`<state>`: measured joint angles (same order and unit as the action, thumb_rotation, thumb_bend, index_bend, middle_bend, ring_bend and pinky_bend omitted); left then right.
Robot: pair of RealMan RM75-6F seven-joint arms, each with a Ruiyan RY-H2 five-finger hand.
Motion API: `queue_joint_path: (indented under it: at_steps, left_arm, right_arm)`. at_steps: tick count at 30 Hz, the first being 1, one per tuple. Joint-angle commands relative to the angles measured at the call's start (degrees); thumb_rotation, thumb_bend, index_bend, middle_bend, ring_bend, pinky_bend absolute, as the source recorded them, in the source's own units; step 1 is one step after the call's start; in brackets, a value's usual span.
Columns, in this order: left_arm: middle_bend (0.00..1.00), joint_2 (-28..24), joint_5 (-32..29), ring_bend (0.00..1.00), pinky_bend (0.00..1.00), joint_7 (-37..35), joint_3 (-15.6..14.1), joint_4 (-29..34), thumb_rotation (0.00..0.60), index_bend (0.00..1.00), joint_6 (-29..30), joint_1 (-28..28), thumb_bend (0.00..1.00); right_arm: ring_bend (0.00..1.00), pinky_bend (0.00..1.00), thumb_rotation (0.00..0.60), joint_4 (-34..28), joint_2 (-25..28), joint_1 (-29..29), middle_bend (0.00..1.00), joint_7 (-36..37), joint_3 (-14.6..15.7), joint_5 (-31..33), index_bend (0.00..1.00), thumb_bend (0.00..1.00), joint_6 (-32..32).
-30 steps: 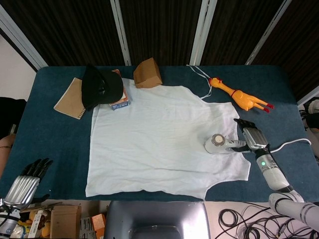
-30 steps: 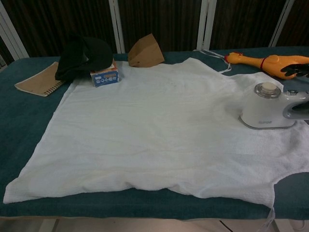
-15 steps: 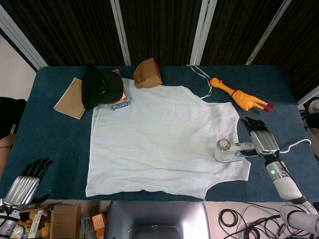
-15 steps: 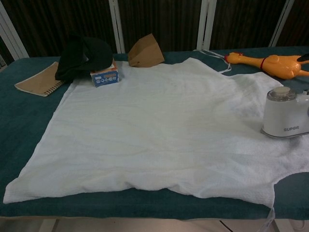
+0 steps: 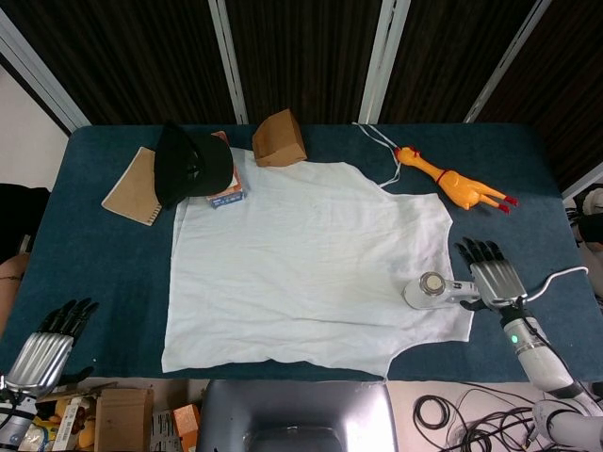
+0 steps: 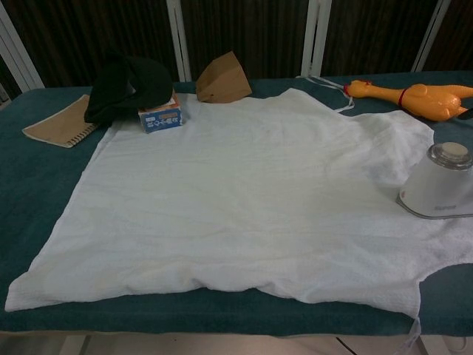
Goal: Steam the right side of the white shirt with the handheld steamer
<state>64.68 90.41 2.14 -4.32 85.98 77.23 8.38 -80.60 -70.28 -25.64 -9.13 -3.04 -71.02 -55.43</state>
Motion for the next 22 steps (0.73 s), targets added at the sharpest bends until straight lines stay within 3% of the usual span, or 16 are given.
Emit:
queue_joint_path:
  at_steps: [1,6,9,15,22]
  left_arm:
    - [0.04,-0.10,0.21,0.00,0.14,-0.22,0.02,0.03,0.600,0.06,0.56,-0.22,0.06]
    - [0.04,-0.36,-0.69,0.00,0.14,-1.29,0.59,0.33,0.600,0.06,2.75,-1.47,0.06]
    - [0.03,-1.44,-4.76,0.00,0.14,0.23,1.73,3.09,0.600,0.06,3.23,-2.79,0.06]
    - [0.01,1.07,-6.46,0.00,0.12,-0.78,4.92,3.28,0.600,0.06,11.02,-5.80,0.06]
    - [0.01,2.48,-5.92,0.00,0.11,0.67,4.79,1.86,0.600,0.06,13.09,-7.28,0.06]
  right_arm:
    - [0.00,0.00,0.600,-3.18,2.34,1.81,0.00,0.89,0.99,-2.50,0.00,0.00,-3.09]
    - [0.00,0.00,0.600,-8.69,6.40,7.81,0.00,2.11,2.37,-7.69,0.00,0.00,-14.72]
    - [0.00,0.00,0.600,-12.27,8.50,12.59,0.00,0.09,3.73,-7.98,0.00,0.00,-21.20]
    - [0.00,0.00,0.600,-12.46,5.91,19.99,0.00,-1.25,3.33,-8.51,0.00,0.03,-33.35]
    - [0.00,0.00,0.600,-12.08,5.75,20.47,0.00,-1.69,2.56,-9.38,0.00,0.04,-33.27]
